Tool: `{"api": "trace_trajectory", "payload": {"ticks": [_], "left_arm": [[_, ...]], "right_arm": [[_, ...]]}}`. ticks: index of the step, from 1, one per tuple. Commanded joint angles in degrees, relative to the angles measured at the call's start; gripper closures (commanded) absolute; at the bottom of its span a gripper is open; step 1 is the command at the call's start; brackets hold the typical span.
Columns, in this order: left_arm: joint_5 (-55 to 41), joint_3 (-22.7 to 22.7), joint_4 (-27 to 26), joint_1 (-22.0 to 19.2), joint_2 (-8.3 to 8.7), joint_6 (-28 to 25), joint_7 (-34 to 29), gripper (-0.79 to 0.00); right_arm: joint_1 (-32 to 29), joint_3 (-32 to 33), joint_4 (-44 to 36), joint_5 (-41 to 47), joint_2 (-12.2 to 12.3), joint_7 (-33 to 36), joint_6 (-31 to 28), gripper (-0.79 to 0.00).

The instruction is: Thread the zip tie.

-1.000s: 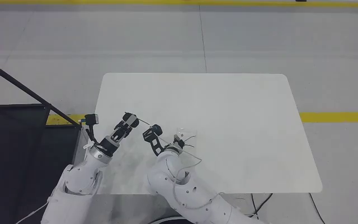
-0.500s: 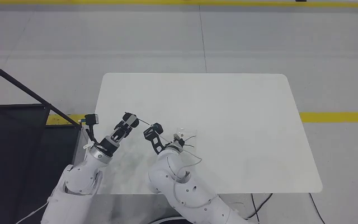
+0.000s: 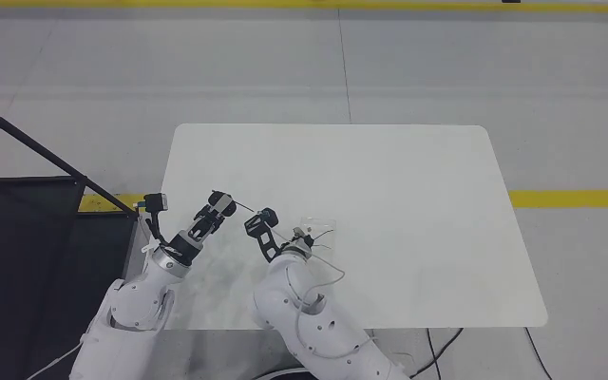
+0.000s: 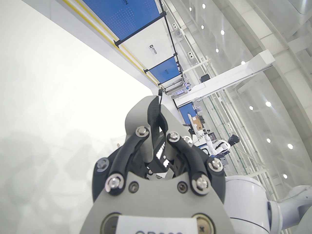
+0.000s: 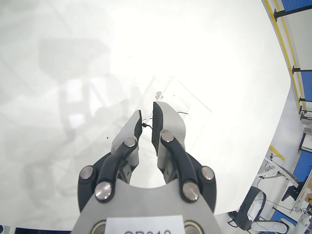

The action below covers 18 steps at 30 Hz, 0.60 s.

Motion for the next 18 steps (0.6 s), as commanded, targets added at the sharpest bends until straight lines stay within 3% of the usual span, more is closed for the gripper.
{"api": "trace_trajectory", "payload": {"ticks": [1,11,12,14,18], "left_arm": [[0.0,0.0,0.0,0.0,0.00,0.0,0.0,0.000],[0.0,0.0,0.0,0.0,0.00,0.0,0.0,0.000],[0.0,0.0,0.0,0.0,0.00,0.0,0.0,0.000],[0.0,0.0,0.0,0.0,0.00,0.0,0.0,0.000],[0.0,0.0,0.0,0.0,0.00,0.0,0.0,0.000]], "right_arm": [[-0.4,0.3,-0.2,-0.6,-0.2,-0.1,-0.3,-0.151],[-3.0,1.4,-2.3,-4.2,-0.9,-0.9,-1.3,-0.139],[-3.2,1.5,-2.5,-4.5,-0.9,-1.1,-1.4,-0.126],[-3.9,1.9,-3.0,-5.2,-1.0,-1.9,-1.3,-0.003],[-5.3,2.7,-4.3,-6.4,-1.1,-3.3,-1.7,0.000]]}}
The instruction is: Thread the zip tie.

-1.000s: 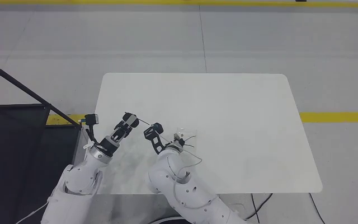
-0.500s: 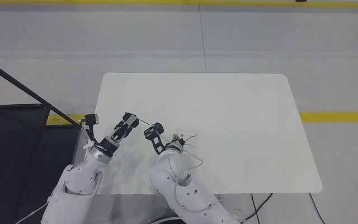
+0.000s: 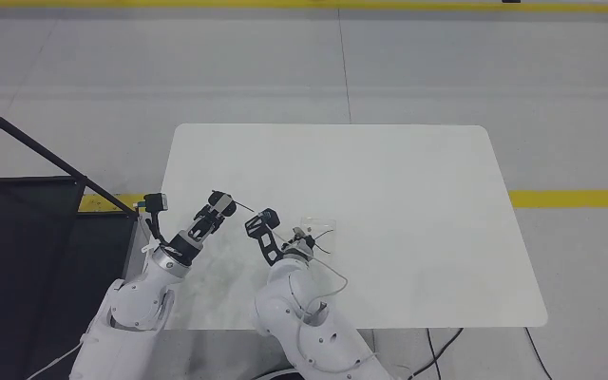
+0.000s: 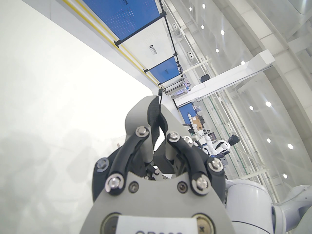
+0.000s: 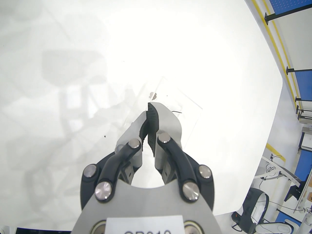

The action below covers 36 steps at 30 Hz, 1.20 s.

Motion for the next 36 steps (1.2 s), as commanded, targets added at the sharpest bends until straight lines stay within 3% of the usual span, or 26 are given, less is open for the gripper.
{"api": "trace_trajectory", "payload": {"ticks": [1,12,16,23,30,36], "left_arm": [[0.0,0.0,0.0,0.0,0.00,0.0,0.0,0.000],[0.0,0.0,0.0,0.0,0.00,0.0,0.0,0.000],[0.0,0.0,0.0,0.0,0.00,0.0,0.0,0.000],[0.0,0.0,0.0,0.0,0.00,0.0,0.0,0.000],[0.0,0.0,0.0,0.0,0.00,0.0,0.0,0.000],[0.0,0.0,0.0,0.0,0.00,0.0,0.0,0.000]], "right_arm": [[-0.5,0.3,-0.5,-0.5,-0.1,-0.3,-0.5,0.000],[-1.4,2.6,-2.9,-1.3,-0.9,-1.2,-2.4,-0.031],[-0.1,5.1,-4.2,3.1,-1.3,-0.5,-6.9,-0.068],[3.4,9.0,-1.8,10.0,-1.6,1.7,-15.9,-0.034],[5.4,10.3,1.4,11.3,-2.0,2.3,-17.1,-0.065],[4.3,12.7,-0.3,10.6,-1.7,2.1,-17.7,-0.049]]}}
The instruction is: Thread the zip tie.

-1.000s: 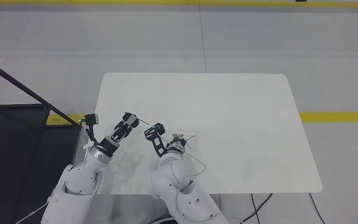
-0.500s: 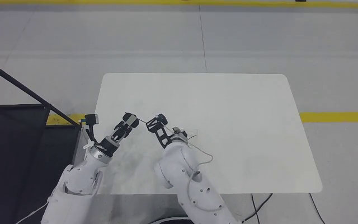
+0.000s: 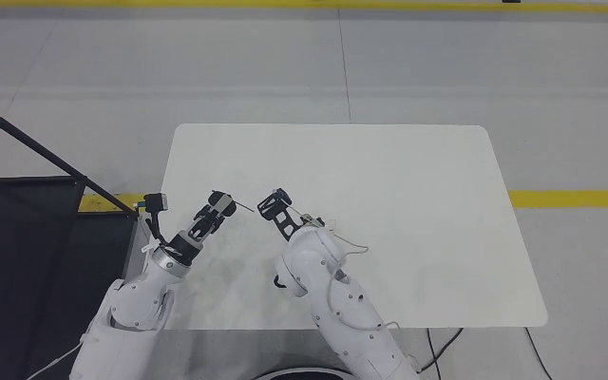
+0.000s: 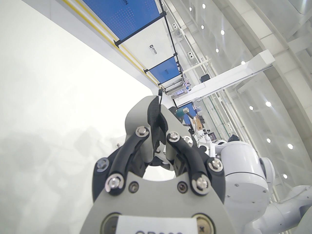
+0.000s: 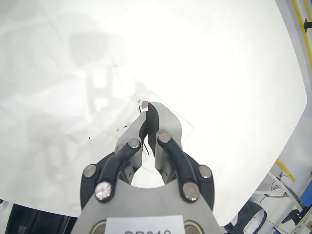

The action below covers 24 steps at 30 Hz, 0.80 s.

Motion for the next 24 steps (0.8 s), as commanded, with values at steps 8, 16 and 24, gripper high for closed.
{"api": "trace_trajectory", "payload": {"ticks": [8,16,24], "left_arm": [[0.0,0.0,0.0,0.0,0.00,0.0,0.0,0.000],[0.0,0.0,0.0,0.0,0.00,0.0,0.0,0.000],[0.0,0.0,0.0,0.0,0.00,0.0,0.0,0.000]], "right_arm": [[-2.2,1.9,-1.9,0.0,0.5,0.6,-4.0,-0.071],[-0.6,2.7,2.0,2.1,0.3,0.9,-6.1,-0.172],[0.6,3.2,3.7,3.2,0.2,1.4,-7.4,-0.172]]}}
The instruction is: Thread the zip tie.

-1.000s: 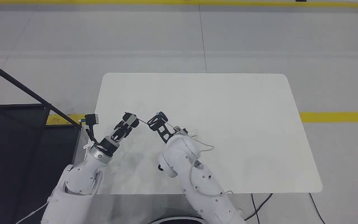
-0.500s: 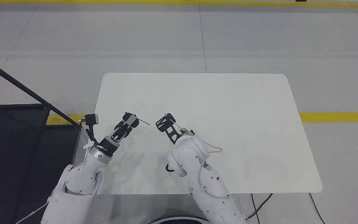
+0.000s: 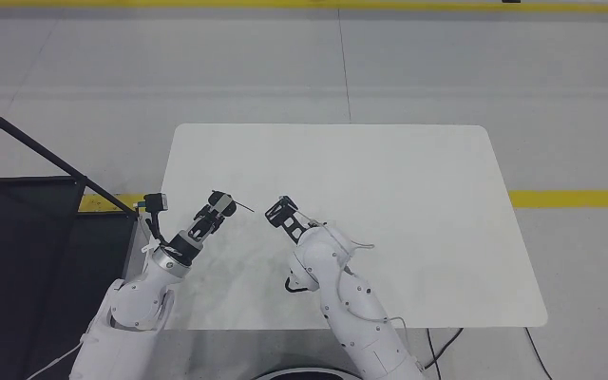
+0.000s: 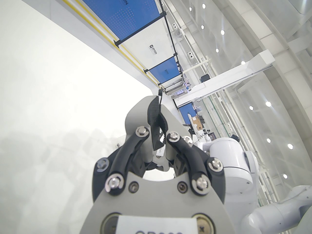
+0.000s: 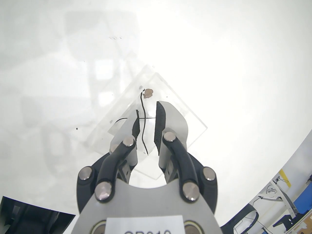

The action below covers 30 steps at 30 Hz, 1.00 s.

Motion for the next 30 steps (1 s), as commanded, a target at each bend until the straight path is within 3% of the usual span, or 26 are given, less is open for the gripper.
{"api": "trace_trajectory", "payload": {"ticks": [1,30], "left_arm": [[0.0,0.0,0.0,0.0,0.00,0.0,0.0,0.000],[0.0,0.0,0.0,0.0,0.00,0.0,0.0,0.000]], "right_arm": [[0.3,0.0,0.4,0.2,0.0,0.2,-0.3,-0.169],[3.8,2.4,5.8,6.0,0.2,-0.7,-3.9,-0.135]]}}
